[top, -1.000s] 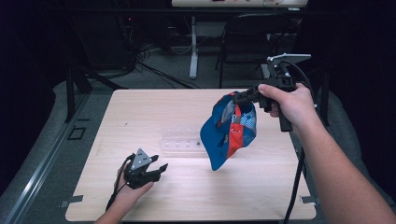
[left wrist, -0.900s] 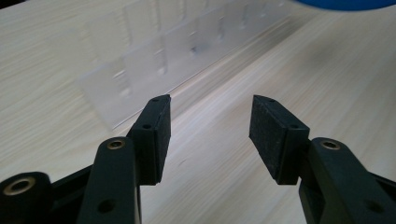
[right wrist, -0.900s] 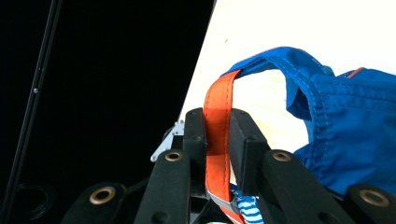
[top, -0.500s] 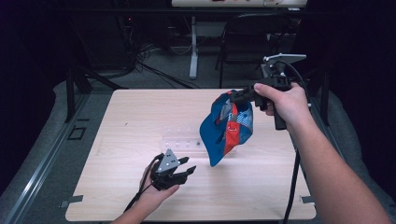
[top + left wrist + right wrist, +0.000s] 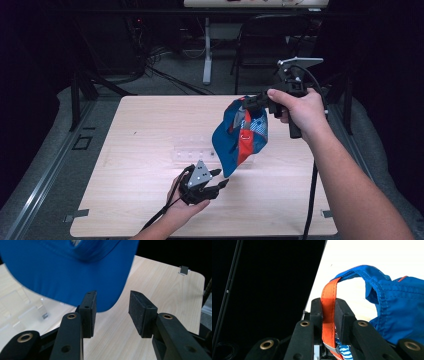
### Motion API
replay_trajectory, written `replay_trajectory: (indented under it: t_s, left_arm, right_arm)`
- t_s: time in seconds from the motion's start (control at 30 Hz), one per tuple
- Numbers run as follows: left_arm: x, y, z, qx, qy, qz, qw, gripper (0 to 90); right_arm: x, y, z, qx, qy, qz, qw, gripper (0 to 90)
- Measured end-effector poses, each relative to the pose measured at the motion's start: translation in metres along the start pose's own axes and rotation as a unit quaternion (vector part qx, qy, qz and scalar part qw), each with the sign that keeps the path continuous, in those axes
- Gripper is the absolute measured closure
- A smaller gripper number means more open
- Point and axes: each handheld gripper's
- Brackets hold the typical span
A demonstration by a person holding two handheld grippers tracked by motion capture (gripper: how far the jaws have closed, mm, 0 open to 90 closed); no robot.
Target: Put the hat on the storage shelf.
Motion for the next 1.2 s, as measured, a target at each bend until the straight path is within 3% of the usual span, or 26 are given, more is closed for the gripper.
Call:
replay_trajectory:
  t_s: [0.17,0.4,0.67,1.2]
  left_arm:
    - [-0.001,-0.007,-0.002,-0.002,0.003,0.005,1.0000,58.9]
    - [-0.001,-0.010,-0.003,-0.021,-0.010,0.005,0.9997,65.7]
    - [0.002,-0.006,0.000,-0.018,-0.013,0.003,0.9997,81.2]
    - [0.003,0.008,0.006,-0.055,-0.031,0.000,0.9980,88.1]
  right_arm:
    - [0.000,-0.002,-0.001,-0.003,-0.002,0.000,1.0000,77.9]
    - [0.001,-0.002,-0.003,-0.003,0.000,0.003,1.0000,77.9]
    - [0.002,-0.002,-0.004,-0.003,-0.002,0.004,1.0000,77.8]
    - [0.002,0.001,-0.001,-0.001,-0.002,0.000,1.0000,77.8]
Point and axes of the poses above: each handheld gripper's, and its own axes: y roughly backward along the jaws, x roughly out of its underside, z roughly to its left, and after that the axes turned 7 degrees about -y, right-handed
